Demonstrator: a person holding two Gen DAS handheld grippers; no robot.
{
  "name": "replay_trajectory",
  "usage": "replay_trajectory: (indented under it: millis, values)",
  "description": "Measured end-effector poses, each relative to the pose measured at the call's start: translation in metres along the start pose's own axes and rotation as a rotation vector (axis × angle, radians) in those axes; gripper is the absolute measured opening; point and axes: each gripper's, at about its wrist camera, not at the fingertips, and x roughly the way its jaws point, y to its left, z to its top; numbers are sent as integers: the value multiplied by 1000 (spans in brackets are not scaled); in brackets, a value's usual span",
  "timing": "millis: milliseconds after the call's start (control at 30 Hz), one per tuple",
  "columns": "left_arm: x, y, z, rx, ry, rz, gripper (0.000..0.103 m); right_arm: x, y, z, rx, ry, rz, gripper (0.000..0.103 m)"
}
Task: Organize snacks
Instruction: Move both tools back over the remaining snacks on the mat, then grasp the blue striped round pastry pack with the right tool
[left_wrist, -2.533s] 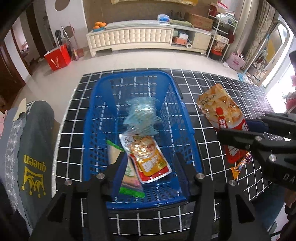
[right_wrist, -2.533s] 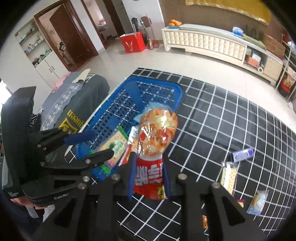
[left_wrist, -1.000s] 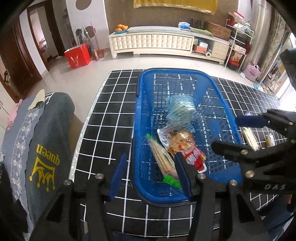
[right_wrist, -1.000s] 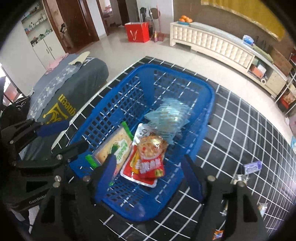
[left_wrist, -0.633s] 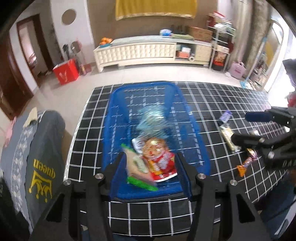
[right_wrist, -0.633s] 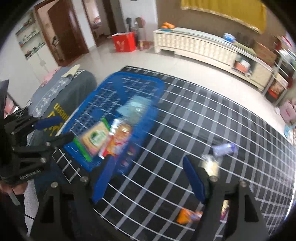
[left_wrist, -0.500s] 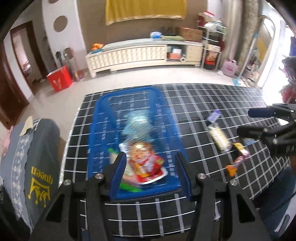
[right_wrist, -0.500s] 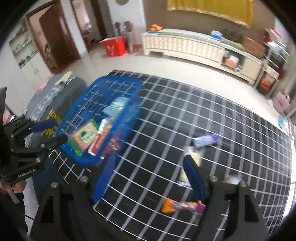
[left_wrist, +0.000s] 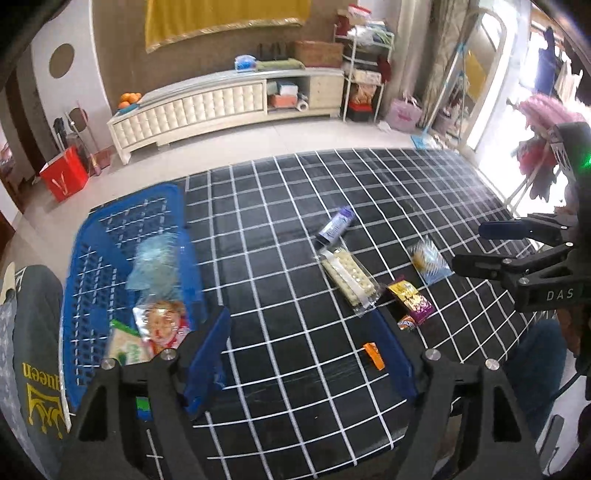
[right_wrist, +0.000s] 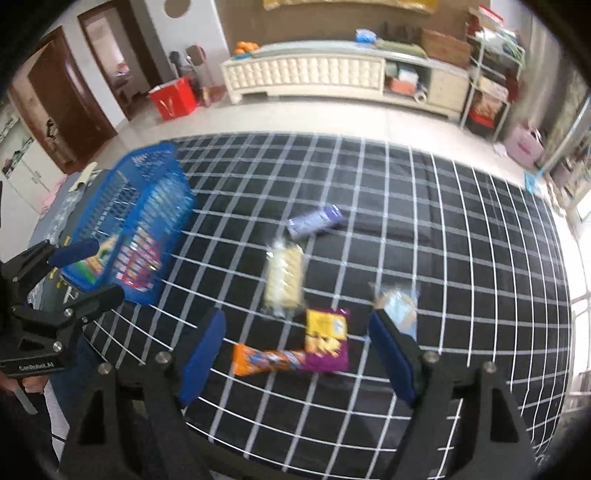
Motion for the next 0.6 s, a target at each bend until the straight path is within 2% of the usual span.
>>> replay_trajectory:
  millis: [300,600]
  values:
    - [54,-22,-1,-20,87,-29,76,40,-67,-16,134,92,-11,84]
    - [101,-35,0,-9,156,-17,76,94,-104,-18,212,163,-44,84]
